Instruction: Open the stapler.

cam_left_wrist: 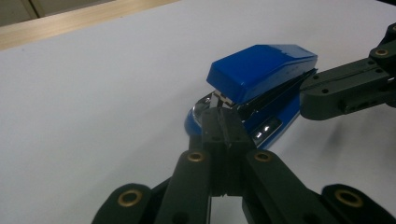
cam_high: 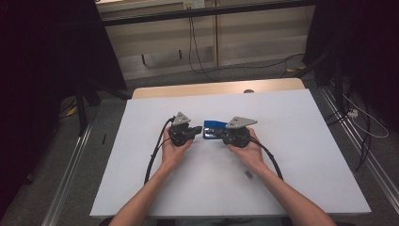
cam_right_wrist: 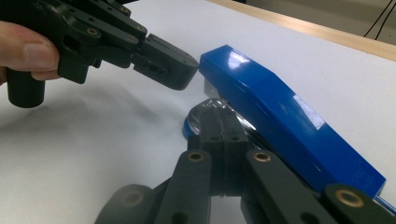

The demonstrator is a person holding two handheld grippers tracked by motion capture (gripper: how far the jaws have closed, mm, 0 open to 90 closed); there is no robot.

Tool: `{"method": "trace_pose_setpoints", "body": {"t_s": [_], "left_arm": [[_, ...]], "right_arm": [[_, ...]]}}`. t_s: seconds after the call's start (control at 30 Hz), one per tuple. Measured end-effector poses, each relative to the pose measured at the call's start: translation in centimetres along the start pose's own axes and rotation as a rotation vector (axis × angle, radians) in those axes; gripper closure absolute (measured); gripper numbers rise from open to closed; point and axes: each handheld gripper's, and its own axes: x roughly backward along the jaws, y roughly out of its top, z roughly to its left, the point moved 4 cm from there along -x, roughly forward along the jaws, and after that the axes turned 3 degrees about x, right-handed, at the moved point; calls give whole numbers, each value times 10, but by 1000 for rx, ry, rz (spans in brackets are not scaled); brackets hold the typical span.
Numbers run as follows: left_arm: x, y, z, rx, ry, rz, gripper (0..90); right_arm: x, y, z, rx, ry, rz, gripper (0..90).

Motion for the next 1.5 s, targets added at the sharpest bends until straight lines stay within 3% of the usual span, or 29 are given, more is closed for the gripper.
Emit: {"method": "trace_pose_setpoints", "body": {"t_s": [0.1, 0.27, 0.67, 0.8, 0.97, 1.27, 1.5], "left_arm": [[-1, -1, 1, 1, -12, 1, 900], [-3, 0, 3, -15, 6, 19, 900], [-10, 6, 2, -49, 5, 38, 900], [-10, 7, 2, -42, 2, 24, 900], [-12, 6, 0, -39, -3, 24, 900], [-13, 6, 1, -19, -2, 13, 900], [-12, 6, 0, -25, 0, 15, 900]], "right_arm": [[-2, 0, -1, 8, -3, 14, 900], [-7, 0, -1, 47, -10, 60, 900], [-11, -1, -5, 51, -20, 110, 900], [-12, -2, -5, 66, -29, 134, 900], [-14, -3, -7, 49, -41, 159, 900], [-15, -3, -8, 38, -37, 159, 900], [-15, -3, -7, 42, -39, 159, 900]]}}
